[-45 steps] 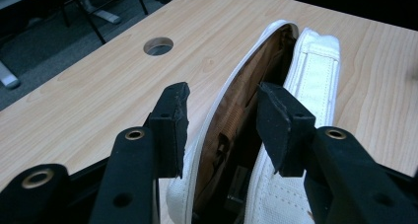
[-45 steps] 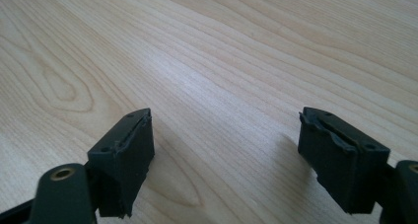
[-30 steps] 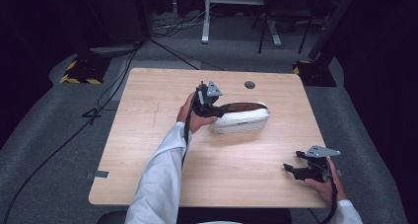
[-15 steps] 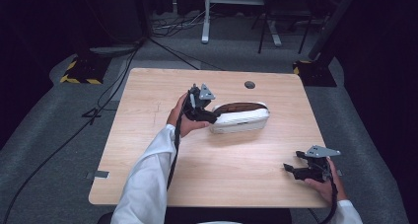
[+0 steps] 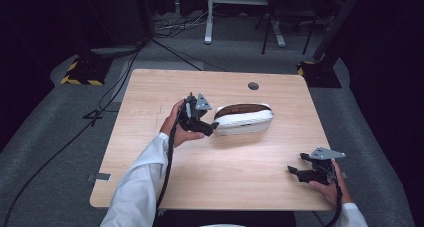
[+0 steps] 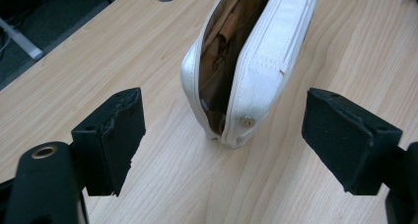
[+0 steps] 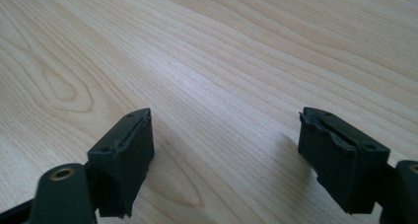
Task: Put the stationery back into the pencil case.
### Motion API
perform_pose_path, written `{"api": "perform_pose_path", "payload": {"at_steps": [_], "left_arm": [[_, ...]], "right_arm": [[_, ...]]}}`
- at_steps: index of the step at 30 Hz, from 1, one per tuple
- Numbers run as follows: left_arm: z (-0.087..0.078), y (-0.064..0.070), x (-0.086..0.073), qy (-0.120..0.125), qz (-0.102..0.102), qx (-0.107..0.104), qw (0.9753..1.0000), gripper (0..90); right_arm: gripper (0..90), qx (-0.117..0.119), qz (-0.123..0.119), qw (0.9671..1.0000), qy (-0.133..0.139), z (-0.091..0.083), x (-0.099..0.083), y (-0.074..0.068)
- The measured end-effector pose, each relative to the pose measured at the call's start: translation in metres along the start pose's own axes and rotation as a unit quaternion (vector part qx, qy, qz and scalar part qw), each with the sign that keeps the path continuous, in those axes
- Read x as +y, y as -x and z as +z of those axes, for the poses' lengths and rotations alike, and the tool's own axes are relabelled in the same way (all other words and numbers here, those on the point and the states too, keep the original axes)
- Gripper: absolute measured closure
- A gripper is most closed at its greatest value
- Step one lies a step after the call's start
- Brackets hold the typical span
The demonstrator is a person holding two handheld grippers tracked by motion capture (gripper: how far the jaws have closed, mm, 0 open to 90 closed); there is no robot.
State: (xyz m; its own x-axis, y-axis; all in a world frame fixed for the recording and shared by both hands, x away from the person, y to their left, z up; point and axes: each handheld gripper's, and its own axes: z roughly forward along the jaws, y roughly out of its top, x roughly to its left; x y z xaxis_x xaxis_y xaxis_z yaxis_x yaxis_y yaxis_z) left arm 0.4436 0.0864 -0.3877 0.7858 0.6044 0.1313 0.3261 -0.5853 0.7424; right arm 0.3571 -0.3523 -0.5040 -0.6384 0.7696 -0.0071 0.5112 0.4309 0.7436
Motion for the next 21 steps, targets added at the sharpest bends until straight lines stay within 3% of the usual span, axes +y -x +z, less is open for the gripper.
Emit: {"api": "perform_pose_path", "payload": {"at_steps": [3,5,10,14,21], "left_arm": [[-0.004,0.002,-0.005,-0.009,0.003,0.005,0.9999,17.4],[-0.007,0.005,-0.010,-0.019,0.007,0.021,0.9996,17.4],[-0.011,0.009,-0.018,-0.031,0.028,0.026,0.9988,17.0],[-0.014,0.011,-0.029,-0.039,0.030,0.033,0.9983,17.1],[-0.015,0.010,-0.055,-0.072,0.035,0.055,0.9953,17.2]], "right_arm": [[21.9,0.000,0.000,1.0000,0.000,0.000,0.000,0.000],[21.9,0.000,0.001,1.0000,0.000,0.000,0.000,0.000],[21.8,-0.001,0.001,1.0000,0.000,0.000,0.000,0.000],[21.9,-0.001,0.001,1.0000,0.000,0.000,0.000,0.000],[21.9,-0.001,0.001,1.0000,0.000,0.000,0.000,0.000]]}}
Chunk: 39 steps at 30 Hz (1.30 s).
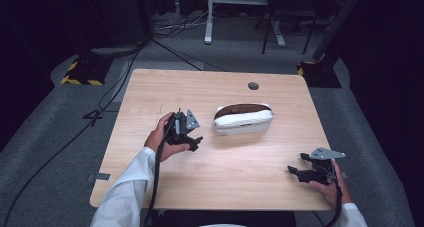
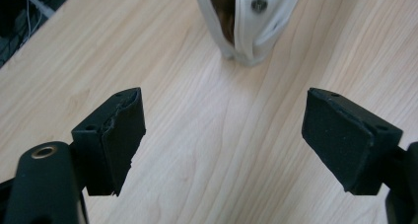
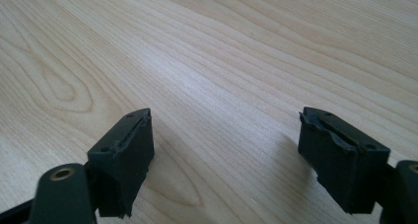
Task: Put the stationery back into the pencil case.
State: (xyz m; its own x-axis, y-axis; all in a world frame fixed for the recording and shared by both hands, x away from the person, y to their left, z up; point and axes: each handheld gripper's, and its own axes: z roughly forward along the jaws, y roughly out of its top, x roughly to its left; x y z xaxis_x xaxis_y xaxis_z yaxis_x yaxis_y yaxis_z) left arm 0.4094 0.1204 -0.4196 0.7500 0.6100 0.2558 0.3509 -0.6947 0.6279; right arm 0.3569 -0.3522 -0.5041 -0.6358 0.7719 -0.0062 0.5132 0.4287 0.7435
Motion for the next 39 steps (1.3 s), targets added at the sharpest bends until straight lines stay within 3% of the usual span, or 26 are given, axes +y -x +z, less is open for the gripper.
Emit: {"api": "perform_pose_path", "payload": {"at_steps": [17,25,39], "left_arm": [[-0.004,0.001,-0.059,-0.028,-0.024,0.010,0.9992,17.6],[-0.011,0.002,-0.086,-0.040,-0.037,0.024,0.9982,17.6],[-0.020,0.002,-0.127,-0.039,-0.073,0.024,0.9963,17.4]], "right_arm": [[21.8,0.000,0.000,1.0000,0.000,0.000,0.000,0.000],[21.8,0.001,0.001,1.0000,0.000,0.000,0.000,0.000],[21.8,0.001,0.001,1.0000,0.000,0.000,0.000,0.000]]}}
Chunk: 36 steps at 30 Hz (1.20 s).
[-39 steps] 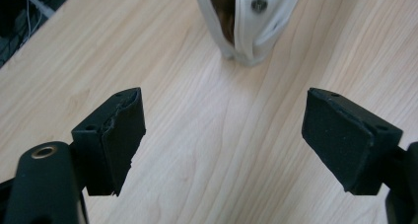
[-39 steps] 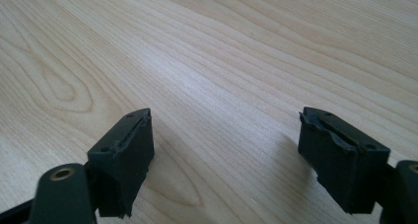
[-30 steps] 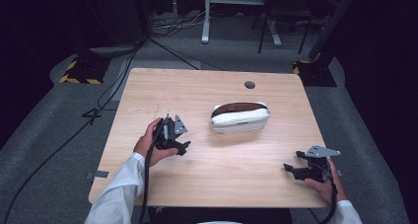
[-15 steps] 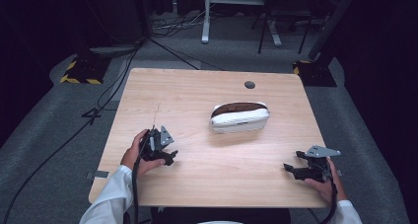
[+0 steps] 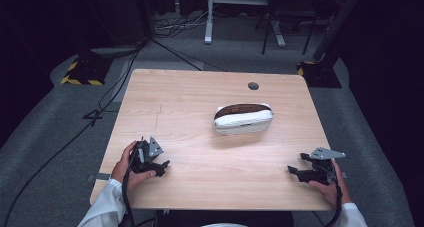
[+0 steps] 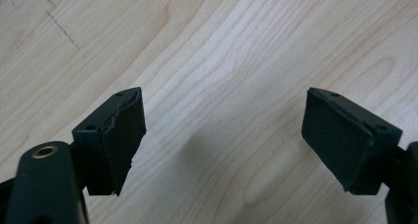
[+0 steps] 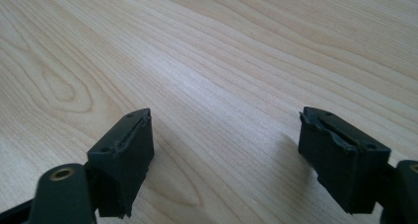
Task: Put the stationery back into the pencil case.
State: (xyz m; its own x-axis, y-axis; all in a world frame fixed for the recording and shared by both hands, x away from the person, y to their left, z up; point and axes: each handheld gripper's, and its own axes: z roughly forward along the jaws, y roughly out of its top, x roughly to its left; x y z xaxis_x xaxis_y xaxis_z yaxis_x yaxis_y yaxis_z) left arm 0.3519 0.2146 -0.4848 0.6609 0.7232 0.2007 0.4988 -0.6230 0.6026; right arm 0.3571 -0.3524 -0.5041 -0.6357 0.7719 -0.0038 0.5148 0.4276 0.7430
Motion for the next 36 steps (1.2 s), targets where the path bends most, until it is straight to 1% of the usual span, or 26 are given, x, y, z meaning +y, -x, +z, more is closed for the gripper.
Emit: {"api": "perform_pose_path", "payload": {"at_steps": [2,7,12,14,16,17,18,19,20,21,22,23,24,26,30,36], "left_arm": [[-0.002,-0.001,-0.004,0.005,-0.009,-0.006,0.9999,17.4],[-0.004,-0.003,-0.014,0.007,-0.024,-0.015,0.9996,17.3],[-0.007,-0.008,-0.027,0.009,-0.049,-0.032,0.9983,17.5],[-0.008,-0.012,-0.033,0.013,-0.068,-0.043,0.9967,17.3],[-0.008,-0.017,-0.039,0.020,-0.088,-0.054,0.9944,17.2],[-0.008,-0.019,-0.042,0.023,-0.094,-0.057,0.9937,17.2],[-0.009,-0.019,-0.045,0.030,-0.105,-0.064,0.9919,17.0],[-0.009,-0.019,-0.045,0.030,-0.105,-0.064,0.9919,16.9],[-0.010,-0.021,-0.048,0.038,-0.109,-0.067,0.9911,16.9],[-0.011,-0.022,-0.053,0.050,-0.118,-0.068,0.9895,16.7],[-0.011,-0.022,-0.054,0.052,-0.113,-0.065,0.9901,16.7],[-0.011,-0.022,-0.054,0.052,-0.113,-0.065,0.9901,16.6],[-0.012,-0.021,-0.055,0.052,-0.118,-0.066,0.9895,16.6],[-0.012,-0.018,-0.054,0.043,-0.104,-0.052,0.9923,16.6],[-0.012,-0.016,-0.054,0.046,-0.109,-0.049,0.9918,16.3],[-0.012,-0.017,-0.054,0.043,-0.109,-0.052,0.9918,15.6]], "right_arm": [[21.7,0.000,0.000,1.0000,0.000,0.000,0.000,0.000],[21.8,0.000,0.000,1.0000,0.000,0.000,0.000,0.000],[21.7,-0.001,0.000,1.0000,0.000,0.000,0.000,0.000],[21.7,-0.002,0.001,1.0000,0.000,0.000,0.000,0.000],[21.7,-0.003,0.002,1.0000,0.000,0.000,0.000,0.000],[21.7,-0.003,0.002,1.0000,0.000,0.000,0.000,0.000],[21.7,-0.003,0.002,1.0000,0.000,0.000,0.000,0.000],[21.7,-0.003,0.002,1.0000,0.000,0.000,0.000,0.000],[21.7,-0.003,0.002,1.0000,0.000,0.000,0.000,0.000],[21.7,-0.003,0.002,1.0000,0.000,0.000,0.000,0.000],[21.7,-0.003,0.002,1.0000,0.000,0.000,0.000,0.000],[21.7,-0.004,0.002,1.0000,0.001,0.000,0.000,0.000],[21.7,-0.004,0.002,1.0000,0.001,0.000,0.000,0.000],[21.7,-0.004,0.003,1.0000,0.001,0.000,0.000,0.000],[21.7,-0.003,0.002,1.0000,0.000,0.000,0.000,0.000],[21.6,-0.004,0.002,1.0000,0.000,0.000,0.000,0.000]]}}
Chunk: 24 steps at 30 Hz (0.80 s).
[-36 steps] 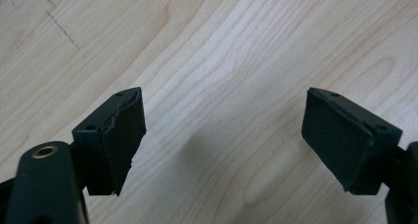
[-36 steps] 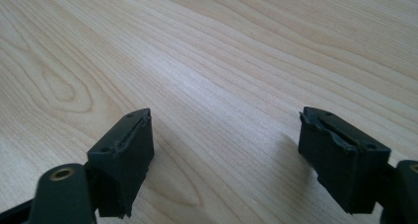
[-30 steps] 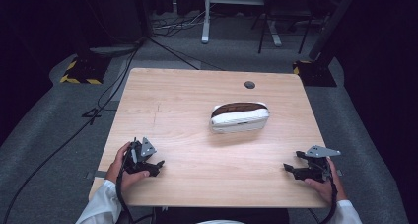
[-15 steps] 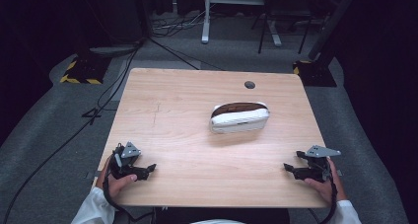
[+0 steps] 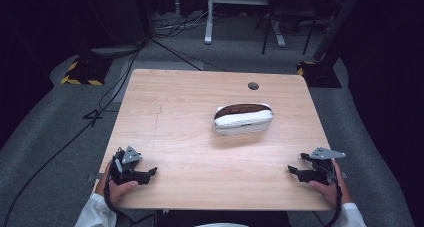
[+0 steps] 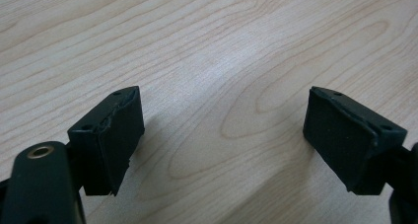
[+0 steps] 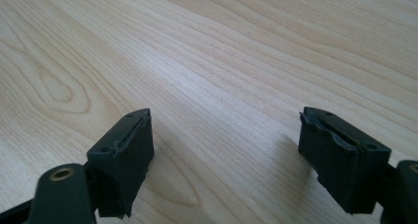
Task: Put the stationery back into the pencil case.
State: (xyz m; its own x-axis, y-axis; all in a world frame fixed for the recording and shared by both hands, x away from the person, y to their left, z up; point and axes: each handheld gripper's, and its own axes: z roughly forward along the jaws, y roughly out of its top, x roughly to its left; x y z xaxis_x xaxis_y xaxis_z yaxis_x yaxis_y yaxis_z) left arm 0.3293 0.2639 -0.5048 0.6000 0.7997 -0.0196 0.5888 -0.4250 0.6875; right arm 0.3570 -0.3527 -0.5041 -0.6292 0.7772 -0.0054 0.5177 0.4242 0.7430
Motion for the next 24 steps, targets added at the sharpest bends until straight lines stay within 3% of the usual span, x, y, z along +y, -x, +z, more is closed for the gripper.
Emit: {"api": "perform_pose_path", "payload": {"at_steps": [24], "left_arm": [[0.0026,-0.0004,0.0022,0.002,-0.003,0.003,1.0000,14.7]], "right_arm": [[21.6,0.000,0.001,1.0000,0.000,-0.0004,-0.0003,0.0000]]}}
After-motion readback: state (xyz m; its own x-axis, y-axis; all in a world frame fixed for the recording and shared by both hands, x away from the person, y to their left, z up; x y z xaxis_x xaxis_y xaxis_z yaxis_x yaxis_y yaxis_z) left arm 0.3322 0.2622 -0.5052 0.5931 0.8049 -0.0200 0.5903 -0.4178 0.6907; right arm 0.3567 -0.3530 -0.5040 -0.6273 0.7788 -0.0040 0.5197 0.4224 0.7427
